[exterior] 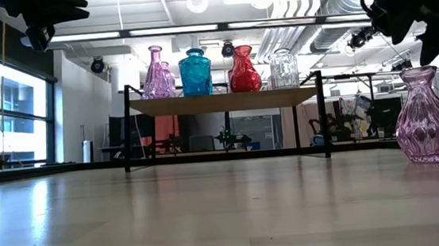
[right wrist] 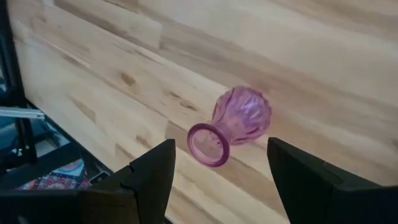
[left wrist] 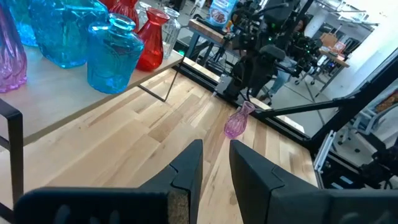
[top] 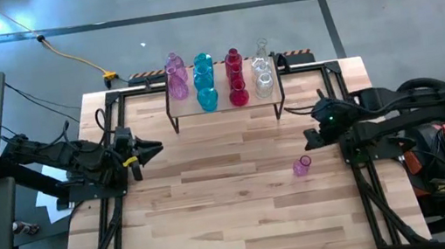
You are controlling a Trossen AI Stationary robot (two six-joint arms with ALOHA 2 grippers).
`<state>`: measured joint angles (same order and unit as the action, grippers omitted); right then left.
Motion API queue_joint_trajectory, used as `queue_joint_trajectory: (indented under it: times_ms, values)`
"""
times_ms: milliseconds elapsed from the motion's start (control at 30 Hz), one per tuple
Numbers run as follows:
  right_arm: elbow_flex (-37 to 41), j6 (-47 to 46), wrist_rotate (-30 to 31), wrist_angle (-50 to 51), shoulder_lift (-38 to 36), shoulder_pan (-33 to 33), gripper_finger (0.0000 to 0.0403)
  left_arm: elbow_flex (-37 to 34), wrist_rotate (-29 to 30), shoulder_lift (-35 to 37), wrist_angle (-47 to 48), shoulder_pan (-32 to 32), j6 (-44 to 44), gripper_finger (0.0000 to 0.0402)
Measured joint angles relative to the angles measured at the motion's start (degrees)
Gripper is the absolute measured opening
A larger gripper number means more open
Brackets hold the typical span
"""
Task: Sort vases onto shelf
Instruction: Put the violet vase on the shelf aligned with the other violet vases
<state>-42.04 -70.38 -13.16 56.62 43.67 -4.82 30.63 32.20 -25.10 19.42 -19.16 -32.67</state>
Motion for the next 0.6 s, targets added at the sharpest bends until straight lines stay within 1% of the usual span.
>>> queue_joint_trajectory:
  times_ms: [167,300,400,467,600]
  values:
    - [0.0,-4.46,-0.68,-1.54,2.69,1.73,0.0236,0.0,-0.92,0.0,0.0,0.0,1.35,0.0072]
    - [0.0,-8.94,-0.76,-2.45,3.87,4.8,0.0236,0.0,-5.11,-0.02,0.01,-0.02,1.77,0.008]
    - [0.0,-11.23,-0.01,-2.65,4.42,7.2,0.0236,0.0,-8.09,-0.02,0.02,-0.02,1.38,0.0097]
    - [0.0,-12.72,1.72,-2.51,4.77,8.53,0.0236,0.0,-9.03,-0.06,0.02,-0.02,1.32,0.0111]
    - [0.0,-16.17,4.96,-2.45,5.9,10.82,0.0236,0.04,-9.2,-1.03,0.04,-0.02,1.29,0.0143]
